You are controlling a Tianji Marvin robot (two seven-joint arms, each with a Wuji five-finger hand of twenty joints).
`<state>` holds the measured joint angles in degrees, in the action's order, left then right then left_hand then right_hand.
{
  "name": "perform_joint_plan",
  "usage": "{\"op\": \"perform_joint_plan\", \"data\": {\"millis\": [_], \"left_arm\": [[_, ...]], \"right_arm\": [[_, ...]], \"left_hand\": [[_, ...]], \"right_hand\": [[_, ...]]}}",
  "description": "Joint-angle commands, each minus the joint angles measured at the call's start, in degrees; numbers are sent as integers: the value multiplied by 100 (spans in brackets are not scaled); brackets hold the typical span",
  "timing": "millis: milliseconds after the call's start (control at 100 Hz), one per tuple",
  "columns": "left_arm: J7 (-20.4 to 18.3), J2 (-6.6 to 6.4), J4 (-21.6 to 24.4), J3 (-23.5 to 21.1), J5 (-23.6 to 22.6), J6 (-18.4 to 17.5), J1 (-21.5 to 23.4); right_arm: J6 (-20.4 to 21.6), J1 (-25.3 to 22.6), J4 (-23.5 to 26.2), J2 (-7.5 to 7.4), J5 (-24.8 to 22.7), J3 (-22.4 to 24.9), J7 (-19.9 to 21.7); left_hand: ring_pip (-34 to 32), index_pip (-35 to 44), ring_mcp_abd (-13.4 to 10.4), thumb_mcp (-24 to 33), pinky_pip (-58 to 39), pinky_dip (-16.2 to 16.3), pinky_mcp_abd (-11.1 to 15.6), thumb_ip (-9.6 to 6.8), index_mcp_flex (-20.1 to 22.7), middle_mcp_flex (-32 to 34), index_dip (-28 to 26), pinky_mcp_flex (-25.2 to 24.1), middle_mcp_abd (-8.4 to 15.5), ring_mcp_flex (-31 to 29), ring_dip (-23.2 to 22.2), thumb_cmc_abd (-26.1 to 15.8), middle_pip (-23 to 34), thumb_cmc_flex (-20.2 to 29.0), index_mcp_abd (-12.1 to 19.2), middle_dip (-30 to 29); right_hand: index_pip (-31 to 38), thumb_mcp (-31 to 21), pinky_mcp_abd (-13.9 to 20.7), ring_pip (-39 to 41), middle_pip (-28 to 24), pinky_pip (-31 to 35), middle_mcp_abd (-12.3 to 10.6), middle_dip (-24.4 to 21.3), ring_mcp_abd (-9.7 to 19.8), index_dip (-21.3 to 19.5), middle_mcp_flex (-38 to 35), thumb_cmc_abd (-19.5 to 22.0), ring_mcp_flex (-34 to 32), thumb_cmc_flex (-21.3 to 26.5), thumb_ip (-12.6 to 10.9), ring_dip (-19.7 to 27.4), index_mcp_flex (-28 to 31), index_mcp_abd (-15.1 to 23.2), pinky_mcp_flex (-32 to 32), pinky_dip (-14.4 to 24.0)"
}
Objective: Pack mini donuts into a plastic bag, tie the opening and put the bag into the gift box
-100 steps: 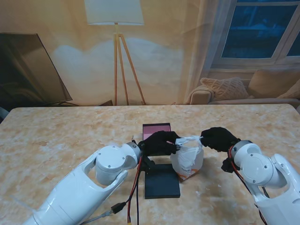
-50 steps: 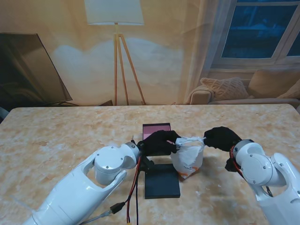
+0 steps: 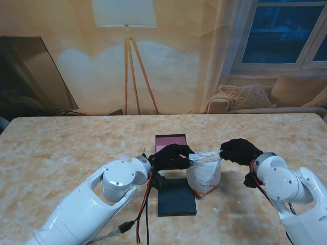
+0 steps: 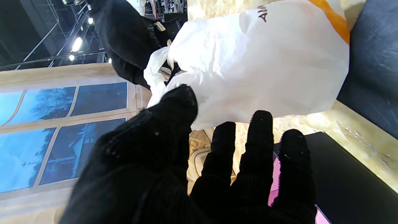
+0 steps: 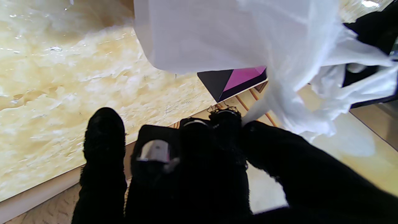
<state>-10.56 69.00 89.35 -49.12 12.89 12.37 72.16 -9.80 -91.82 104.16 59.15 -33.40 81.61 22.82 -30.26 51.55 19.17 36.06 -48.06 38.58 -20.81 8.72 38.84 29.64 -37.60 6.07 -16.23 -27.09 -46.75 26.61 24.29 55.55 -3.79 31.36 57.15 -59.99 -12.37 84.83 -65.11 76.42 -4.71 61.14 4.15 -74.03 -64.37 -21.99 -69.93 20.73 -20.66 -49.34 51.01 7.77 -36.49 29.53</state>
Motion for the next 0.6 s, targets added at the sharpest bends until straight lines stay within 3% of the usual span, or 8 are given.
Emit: {"op": "perform_joint_plan", "data": {"millis": [0,130,230,290,350,490,590], "left_arm": [[-133,-24,41,27,-53,-84,-36],[-156,-65,96,47,-248,-183,-47],[-117,-83,154,43,-398,-251,-37],[-76,-96,176,61,-568,-299,-50],[-34,-102,198,75,-689,-329,-62],[61,-105,250,143,-948,-361,-102],[123,-108,295,222,-1156,-356,-130]], "right_arm": [[61,-77,84,15,-22,-18,131],[94,-70,88,9,22,-18,165],[83,-54,76,8,75,-25,181],[73,-45,68,8,99,-36,185],[55,-34,61,8,131,-48,191],[55,-16,46,5,175,-62,213],[73,-13,37,4,190,-61,220]], "left_hand": [[141,-287,-1,-119,52,-99,-65,172,113,35,264,-21,-10,-20,58,202,-65,-183,-149,-92],[218,-812,35,0,106,-87,-101,250,118,-52,423,-55,-96,73,93,316,-152,-597,-544,-146],[278,-1306,61,638,152,-45,-118,279,220,-118,177,-76,-143,154,123,266,-204,-1417,-825,-160],[308,-1499,76,943,171,-26,-139,-9,323,-137,166,-83,-180,188,138,105,-234,-2036,-978,-162],[334,-1595,101,933,188,-21,-170,-70,356,-149,201,-89,-199,213,151,98,-273,-2328,-1052,-172],[327,-1599,96,1056,148,18,-188,-53,331,-145,149,-48,-209,205,141,237,-272,-2445,-1093,-141],[250,-1475,80,1329,64,51,-190,-34,407,-68,45,38,-189,98,106,443,-191,-2194,-1079,-84]], "right_hand": [[356,-721,48,275,-92,5,-72,171,136,-81,-104,454,-20,251,-560,-192,335,793,24,90],[349,-726,48,277,-89,5,-71,172,140,-77,-109,450,-30,250,-555,-191,333,797,23,90],[345,-723,51,277,-88,4,-69,172,140,-74,-115,453,-30,250,-549,-190,336,802,21,89],[345,-725,53,278,-87,4,-68,173,140,-74,-116,450,-30,250,-548,-189,336,802,20,88],[345,-727,53,278,-87,4,-68,173,140,-73,-116,448,-29,251,-546,-189,339,800,19,88],[343,-734,55,282,-87,8,-62,175,142,-68,-119,444,-33,255,-545,-189,342,798,14,88],[342,-734,55,283,-81,9,-75,175,146,-65,-110,440,-34,247,-543,-188,343,797,15,87]]}}
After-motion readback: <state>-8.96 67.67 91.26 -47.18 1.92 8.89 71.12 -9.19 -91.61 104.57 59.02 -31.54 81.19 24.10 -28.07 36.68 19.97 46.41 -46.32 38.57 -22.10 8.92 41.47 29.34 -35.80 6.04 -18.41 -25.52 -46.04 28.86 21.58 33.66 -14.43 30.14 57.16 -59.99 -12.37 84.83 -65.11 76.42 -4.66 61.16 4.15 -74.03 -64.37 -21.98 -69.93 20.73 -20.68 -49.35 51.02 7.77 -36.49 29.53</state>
